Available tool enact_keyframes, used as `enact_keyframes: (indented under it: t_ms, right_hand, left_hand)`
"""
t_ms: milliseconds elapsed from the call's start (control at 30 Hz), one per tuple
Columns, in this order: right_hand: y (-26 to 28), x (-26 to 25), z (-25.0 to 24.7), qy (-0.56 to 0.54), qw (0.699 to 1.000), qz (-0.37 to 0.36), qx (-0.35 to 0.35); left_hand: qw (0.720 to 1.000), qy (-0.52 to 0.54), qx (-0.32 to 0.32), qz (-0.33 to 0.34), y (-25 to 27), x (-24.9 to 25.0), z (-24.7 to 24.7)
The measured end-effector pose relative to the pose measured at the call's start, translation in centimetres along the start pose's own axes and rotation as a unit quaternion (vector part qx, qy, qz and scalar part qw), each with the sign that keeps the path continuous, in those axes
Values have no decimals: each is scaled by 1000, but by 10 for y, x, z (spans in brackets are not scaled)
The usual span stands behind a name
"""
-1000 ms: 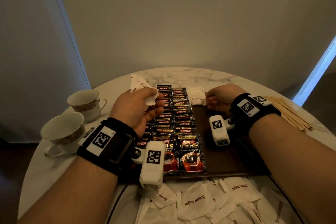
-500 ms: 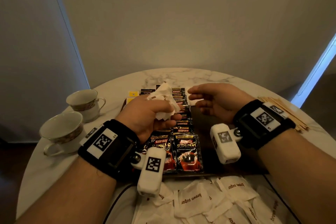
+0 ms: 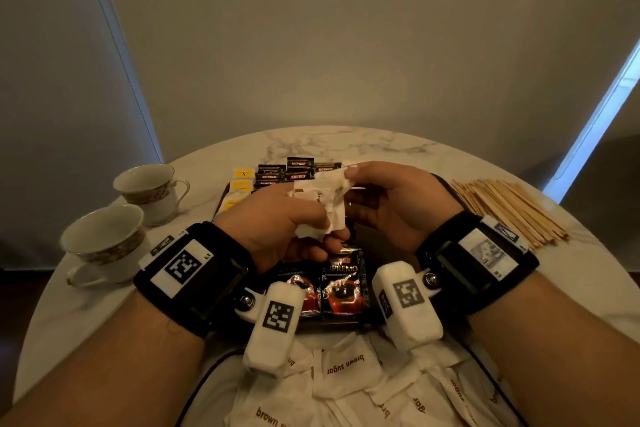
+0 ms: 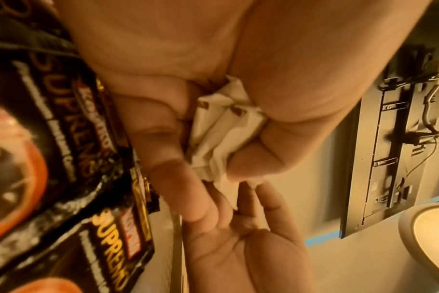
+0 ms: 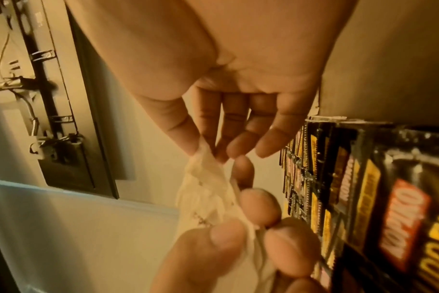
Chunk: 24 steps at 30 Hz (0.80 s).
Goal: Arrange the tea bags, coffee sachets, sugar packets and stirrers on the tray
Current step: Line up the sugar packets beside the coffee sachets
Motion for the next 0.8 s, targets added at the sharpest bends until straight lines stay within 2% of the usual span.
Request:
enact_keyframes:
  t_ms: [133,267,400,500,633,800]
  right_hand:
    - [-1,-3,-8,-47,999,12,12]
    - [0,-3,-8,-17,1000,10,3]
    - [4,1,5,54,998,-17,-40]
    - [6,1,8,71,996,-38,-41]
    - [6,-2,7,38,997,-50,-33]
    - [9,1,11,73,994,-52,-61]
  left_hand:
    - [996,53,69,26,-3,4,-14]
    - [982,100,146,61,-4,11,-26]
    - [984,73,133,88,-5,12,-20]
    - [988,30,113,100,-3,10,-14]
    - [981,71,143,110,-4,10,-20]
    - [973,106,164,123,-6,9,-23]
Point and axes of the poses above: each hand's wrist, its own y-axis away from the middle knuckle, its own z-axis out of the palm, x = y × z, the point moved 7 cm from there along -y, towards the middle knuckle
